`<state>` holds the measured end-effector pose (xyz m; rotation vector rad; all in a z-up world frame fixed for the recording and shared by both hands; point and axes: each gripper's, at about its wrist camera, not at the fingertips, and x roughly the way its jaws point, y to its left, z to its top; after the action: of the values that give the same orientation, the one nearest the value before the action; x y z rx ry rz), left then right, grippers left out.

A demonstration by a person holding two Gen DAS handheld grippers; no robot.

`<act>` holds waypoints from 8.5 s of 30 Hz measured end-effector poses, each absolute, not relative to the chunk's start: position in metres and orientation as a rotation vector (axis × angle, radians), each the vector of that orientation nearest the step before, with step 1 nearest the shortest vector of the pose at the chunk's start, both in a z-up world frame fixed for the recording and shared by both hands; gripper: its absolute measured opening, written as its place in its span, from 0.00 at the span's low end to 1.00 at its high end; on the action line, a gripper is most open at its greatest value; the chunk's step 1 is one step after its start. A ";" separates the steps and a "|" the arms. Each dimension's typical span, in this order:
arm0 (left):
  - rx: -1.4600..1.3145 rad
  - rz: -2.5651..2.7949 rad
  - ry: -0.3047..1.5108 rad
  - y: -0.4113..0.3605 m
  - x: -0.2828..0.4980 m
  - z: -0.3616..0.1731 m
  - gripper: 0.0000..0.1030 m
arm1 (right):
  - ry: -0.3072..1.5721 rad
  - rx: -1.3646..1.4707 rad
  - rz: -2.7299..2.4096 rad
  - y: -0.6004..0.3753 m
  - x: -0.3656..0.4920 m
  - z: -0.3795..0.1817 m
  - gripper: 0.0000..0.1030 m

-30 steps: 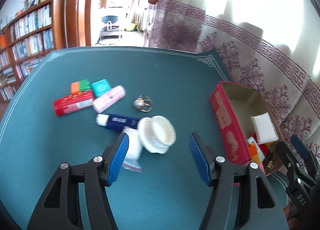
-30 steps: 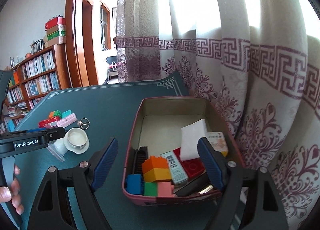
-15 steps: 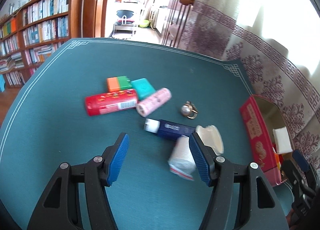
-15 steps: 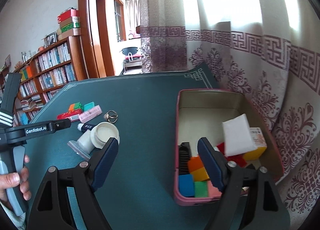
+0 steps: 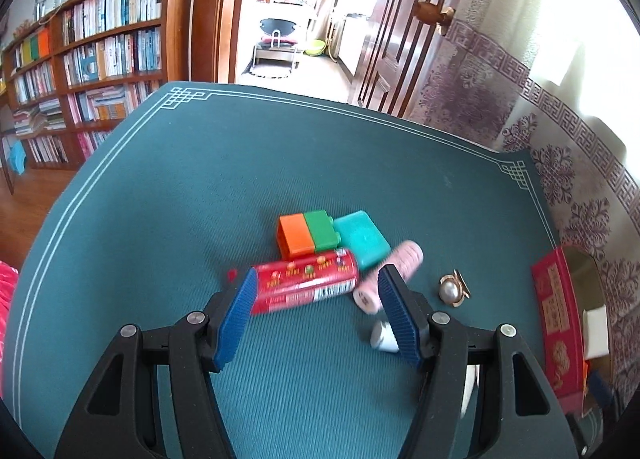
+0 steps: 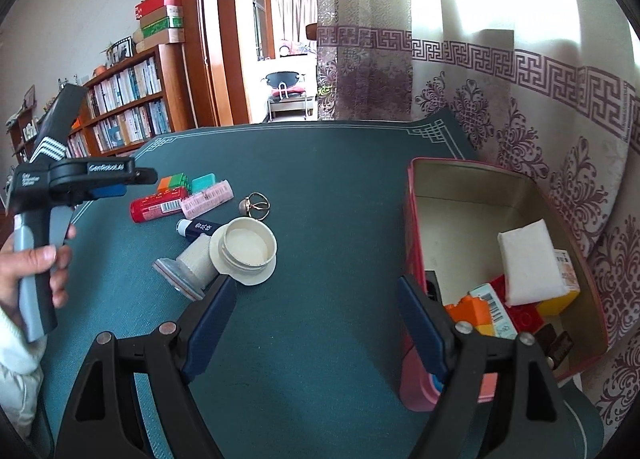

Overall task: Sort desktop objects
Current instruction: 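Grasp the joined orange-green Lego block with the left tool, then grasp the white round cup with the right tool while the left tool holds the Lego block, then carry Lego block and white cup into the pink tin and open both tools, then withdraw both tools from the tin back toward the remaining objects, then grasp the red Skittles tube with the left tool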

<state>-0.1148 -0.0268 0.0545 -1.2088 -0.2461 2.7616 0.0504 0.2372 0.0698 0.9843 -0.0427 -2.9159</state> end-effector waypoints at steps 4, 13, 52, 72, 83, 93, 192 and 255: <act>-1.213 2.745 -0.279 -0.027 -0.133 0.047 0.64 | -0.032 0.998 -2.897 0.232 0.046 0.066 0.82; -1.300 2.748 -0.350 -0.034 -0.167 0.034 0.64 | -0.047 1.021 -2.874 0.229 0.038 0.061 0.82; -1.045 2.785 -0.302 -0.027 -0.133 0.057 0.46 | -0.237 1.176 -2.701 0.207 -0.044 0.047 0.82; -0.999 2.794 -0.215 -0.009 -0.122 0.061 0.46 | -0.258 1.157 -2.643 0.197 -0.040 0.047 0.54; -0.956 2.797 -0.181 -0.001 -0.113 0.068 0.46 | -0.212 1.058 -2.737 0.202 -0.014 0.072 0.54; -0.911 2.798 -0.121 0.016 -0.101 0.073 0.46 | -0.214 0.985 -2.867 0.225 0.014 0.093 0.54; -0.773 2.469 0.173 0.209 -0.017 0.091 0.71 | -0.409 0.916 -3.295 0.384 0.087 0.093 0.67; -1.349 2.485 -0.198 -0.035 -0.131 0.010 0.71 | -0.095 1.081 -2.894 0.223 0.045 0.067 0.78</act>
<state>-0.1309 -0.0352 0.0097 -1.3495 -0.1982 2.4848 0.0455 0.2231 0.0674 1.0807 -0.0946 -2.8941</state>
